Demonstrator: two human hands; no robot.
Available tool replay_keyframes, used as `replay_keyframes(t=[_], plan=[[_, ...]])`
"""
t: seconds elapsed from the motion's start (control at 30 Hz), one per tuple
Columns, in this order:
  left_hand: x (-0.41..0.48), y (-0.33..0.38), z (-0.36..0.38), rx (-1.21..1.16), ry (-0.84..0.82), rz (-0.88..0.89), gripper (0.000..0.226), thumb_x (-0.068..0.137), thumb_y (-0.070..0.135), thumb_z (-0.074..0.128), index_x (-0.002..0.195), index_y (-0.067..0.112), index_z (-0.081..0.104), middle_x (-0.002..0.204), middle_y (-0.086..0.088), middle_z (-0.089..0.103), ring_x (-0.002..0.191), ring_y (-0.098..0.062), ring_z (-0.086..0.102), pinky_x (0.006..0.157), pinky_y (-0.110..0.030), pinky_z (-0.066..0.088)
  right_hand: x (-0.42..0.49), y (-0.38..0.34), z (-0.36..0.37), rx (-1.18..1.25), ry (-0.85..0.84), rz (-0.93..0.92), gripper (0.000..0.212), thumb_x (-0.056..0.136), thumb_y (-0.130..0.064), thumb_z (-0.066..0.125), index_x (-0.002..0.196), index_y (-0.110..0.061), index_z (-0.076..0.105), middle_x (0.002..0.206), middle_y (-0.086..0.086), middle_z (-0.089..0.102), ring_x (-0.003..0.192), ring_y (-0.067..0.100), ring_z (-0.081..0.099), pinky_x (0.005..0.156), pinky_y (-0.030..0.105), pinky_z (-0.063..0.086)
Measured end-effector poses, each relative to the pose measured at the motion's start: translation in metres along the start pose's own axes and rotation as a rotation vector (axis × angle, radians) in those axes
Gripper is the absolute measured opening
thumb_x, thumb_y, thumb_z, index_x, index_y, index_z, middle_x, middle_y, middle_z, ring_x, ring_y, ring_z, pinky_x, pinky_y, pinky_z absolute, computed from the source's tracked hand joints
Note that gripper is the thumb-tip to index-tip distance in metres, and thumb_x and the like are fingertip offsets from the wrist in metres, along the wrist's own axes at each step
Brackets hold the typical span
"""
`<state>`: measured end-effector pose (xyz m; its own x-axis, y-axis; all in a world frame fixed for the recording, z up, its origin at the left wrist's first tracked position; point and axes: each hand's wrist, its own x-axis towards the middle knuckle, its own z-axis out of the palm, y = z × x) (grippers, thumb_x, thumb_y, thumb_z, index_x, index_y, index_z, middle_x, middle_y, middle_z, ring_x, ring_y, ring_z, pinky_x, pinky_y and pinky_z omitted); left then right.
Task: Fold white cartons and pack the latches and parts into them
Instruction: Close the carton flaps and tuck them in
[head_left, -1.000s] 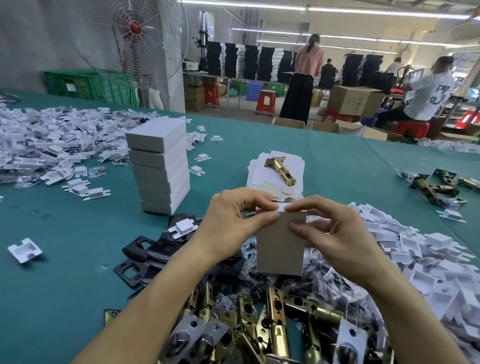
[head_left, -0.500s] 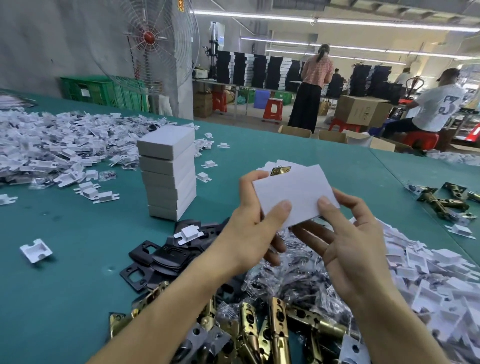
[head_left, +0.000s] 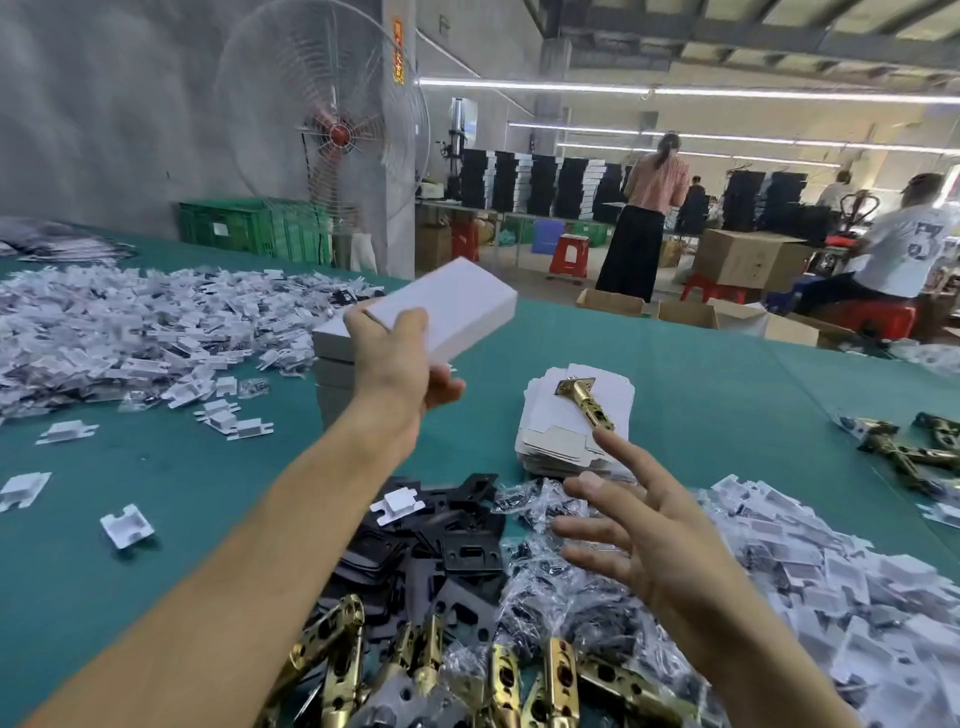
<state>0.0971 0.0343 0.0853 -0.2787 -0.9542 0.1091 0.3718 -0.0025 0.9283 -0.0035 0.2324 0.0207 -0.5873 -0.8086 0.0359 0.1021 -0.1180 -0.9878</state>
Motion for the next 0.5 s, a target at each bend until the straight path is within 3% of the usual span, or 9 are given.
replay_keyframes(t=[0.2, 0.37, 0.5], plan=[[0.052, 0.030, -0.016, -0.023, 0.129, -0.050, 0.020, 0.104, 0.008, 0.044, 0.116, 0.017, 0.031, 0.101, -0.015, 0.045, 0.062, -0.024, 0.065, 0.047, -0.029, 0.057, -0.002, -0.002, -0.002, -0.038, -0.065, 0.020, 0.033, 0.069, -0.037, 0.075, 0.102, -0.039, 0.075, 0.104, 0.005, 0.074, 0.087, 0.027, 0.074, 0.071, 0.032, 0.058], [0.075, 0.016, -0.026, 0.101, 0.226, -0.016, 0.036, 0.103, 0.019, 0.054, 0.131, 0.018, 0.032, 0.099, -0.003, 0.043, 0.045, -0.014, 0.067, 0.049, -0.026, 0.057, 0.001, 0.001, -0.006, -0.051, -0.085, 0.007, 0.034, 0.064, -0.040, 0.075, 0.097, -0.035, 0.076, 0.101, 0.007, 0.075, 0.082, 0.025, 0.073, 0.069, 0.029, 0.057], [0.079, 0.005, -0.034, 0.230, 0.295, 0.045, 0.036, 0.099, 0.028, 0.060, 0.123, 0.020, 0.035, 0.108, -0.010, 0.049, 0.045, -0.017, 0.067, 0.045, -0.025, 0.054, 0.002, 0.001, -0.007, -0.059, -0.087, 0.017, 0.029, 0.068, -0.037, 0.074, 0.097, -0.034, 0.076, 0.100, 0.008, 0.075, 0.081, 0.024, 0.072, 0.070, 0.031, 0.058]])
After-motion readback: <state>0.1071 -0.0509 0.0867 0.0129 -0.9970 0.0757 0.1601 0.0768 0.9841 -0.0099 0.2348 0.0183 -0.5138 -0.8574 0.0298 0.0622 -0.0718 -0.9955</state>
